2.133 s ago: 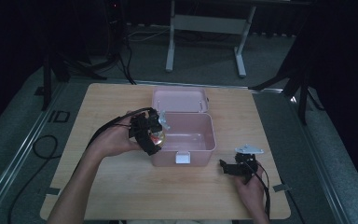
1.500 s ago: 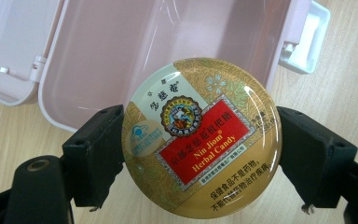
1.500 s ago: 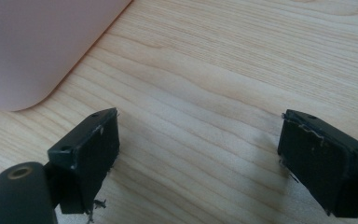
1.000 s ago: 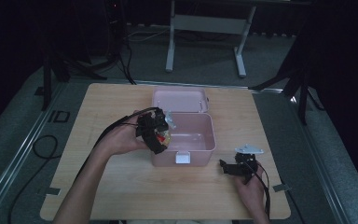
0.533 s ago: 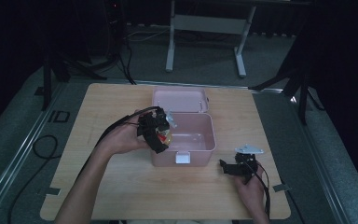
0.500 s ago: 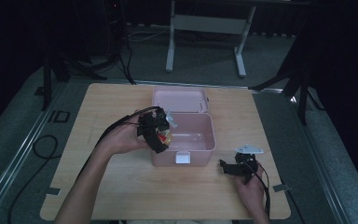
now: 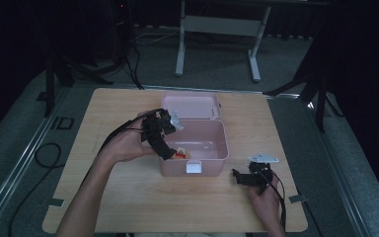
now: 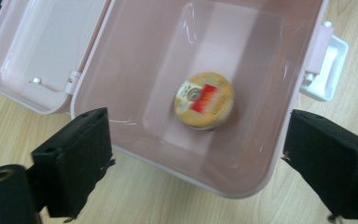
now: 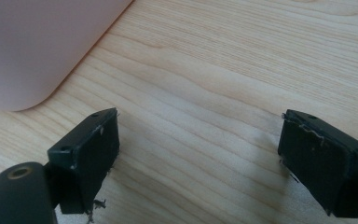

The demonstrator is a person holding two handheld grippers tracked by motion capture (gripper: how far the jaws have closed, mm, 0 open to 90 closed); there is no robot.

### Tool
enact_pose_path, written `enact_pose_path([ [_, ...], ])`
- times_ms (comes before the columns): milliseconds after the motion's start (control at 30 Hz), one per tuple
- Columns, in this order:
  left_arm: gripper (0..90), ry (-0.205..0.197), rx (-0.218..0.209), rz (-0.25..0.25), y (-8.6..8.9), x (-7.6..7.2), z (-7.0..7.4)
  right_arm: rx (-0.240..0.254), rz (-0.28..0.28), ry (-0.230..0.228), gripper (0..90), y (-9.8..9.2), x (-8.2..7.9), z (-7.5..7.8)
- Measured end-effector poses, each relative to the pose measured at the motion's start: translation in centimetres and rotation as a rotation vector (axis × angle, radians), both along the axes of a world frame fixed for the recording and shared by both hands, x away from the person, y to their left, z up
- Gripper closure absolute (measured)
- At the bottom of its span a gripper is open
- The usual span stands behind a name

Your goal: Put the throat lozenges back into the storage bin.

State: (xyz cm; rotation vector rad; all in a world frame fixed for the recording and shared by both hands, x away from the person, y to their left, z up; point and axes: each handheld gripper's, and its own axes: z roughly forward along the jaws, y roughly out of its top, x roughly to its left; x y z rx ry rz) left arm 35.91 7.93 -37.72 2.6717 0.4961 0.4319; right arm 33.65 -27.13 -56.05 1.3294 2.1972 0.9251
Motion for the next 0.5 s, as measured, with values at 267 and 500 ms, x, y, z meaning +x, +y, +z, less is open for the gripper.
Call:
enact_pose_path([
  [267,10.6,0.0,-0.002,0.005,0.38,-0.1,0.15,0.0,0.0,0.0,12.3,0.0,0.0,0.0],
  [500,10.6,-0.005,-0.004,0.016,0.91,-0.17,0.31,0.0,0.0,0.0,12.3,0.0,0.0,0.0],
])
